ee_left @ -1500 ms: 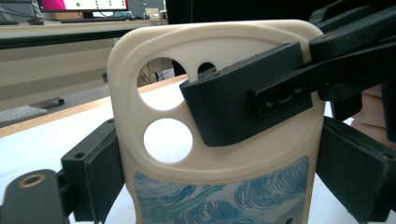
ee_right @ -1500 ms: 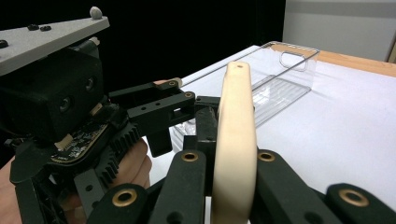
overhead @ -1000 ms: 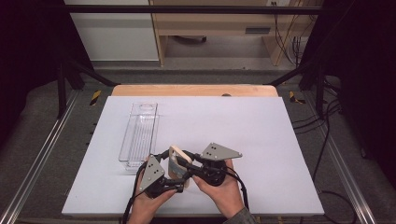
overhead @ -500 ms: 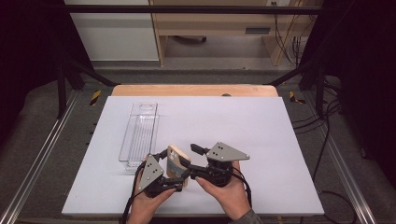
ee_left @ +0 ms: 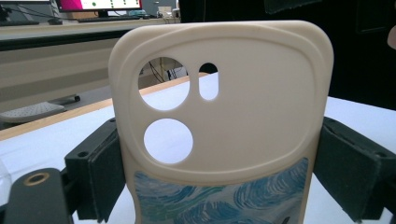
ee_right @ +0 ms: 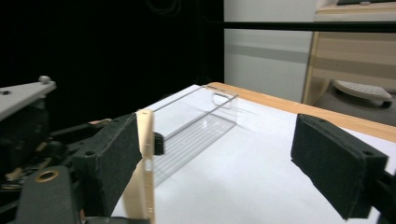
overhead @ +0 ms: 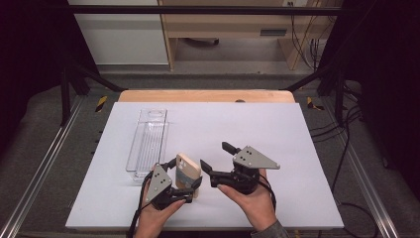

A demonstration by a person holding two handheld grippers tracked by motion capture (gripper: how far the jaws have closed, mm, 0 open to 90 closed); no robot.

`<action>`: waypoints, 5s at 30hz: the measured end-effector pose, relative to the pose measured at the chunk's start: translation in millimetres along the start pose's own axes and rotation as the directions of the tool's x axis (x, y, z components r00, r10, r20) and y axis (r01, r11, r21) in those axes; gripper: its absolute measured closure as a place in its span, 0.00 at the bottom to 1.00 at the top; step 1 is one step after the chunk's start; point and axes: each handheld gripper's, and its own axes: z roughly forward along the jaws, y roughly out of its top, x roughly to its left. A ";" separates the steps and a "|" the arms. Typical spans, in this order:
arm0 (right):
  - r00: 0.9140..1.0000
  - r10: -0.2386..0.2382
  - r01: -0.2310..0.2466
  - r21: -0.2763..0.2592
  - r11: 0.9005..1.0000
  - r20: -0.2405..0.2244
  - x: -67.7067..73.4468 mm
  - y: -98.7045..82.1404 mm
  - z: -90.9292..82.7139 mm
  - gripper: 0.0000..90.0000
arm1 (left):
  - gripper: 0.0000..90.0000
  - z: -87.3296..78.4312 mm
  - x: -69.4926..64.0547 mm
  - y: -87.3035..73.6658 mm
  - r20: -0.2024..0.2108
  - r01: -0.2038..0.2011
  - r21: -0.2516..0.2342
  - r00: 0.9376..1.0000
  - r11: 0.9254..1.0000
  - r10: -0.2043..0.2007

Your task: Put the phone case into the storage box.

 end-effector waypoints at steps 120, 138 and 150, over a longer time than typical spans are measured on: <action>0.958 0.011 -0.014 0.006 1.000 0.287 -101.9 -96.6 -67.4 0.07 | 0.12 54.3 182.2 88.8 -0.456 0.076 0.007 0.888 0.997 -0.064; 0.958 0.009 -0.011 0.005 1.000 0.288 -102.1 -96.6 -67.4 0.07 | 0.12 58.8 193.0 82.5 -0.477 0.094 0.009 0.876 0.996 -0.079; 0.957 0.004 -0.007 0.009 1.000 0.289 -101.1 -97.0 -65.8 0.07 | 0.12 60.9 198.8 86.3 -0.487 0.099 0.003 0.870 0.995 -0.085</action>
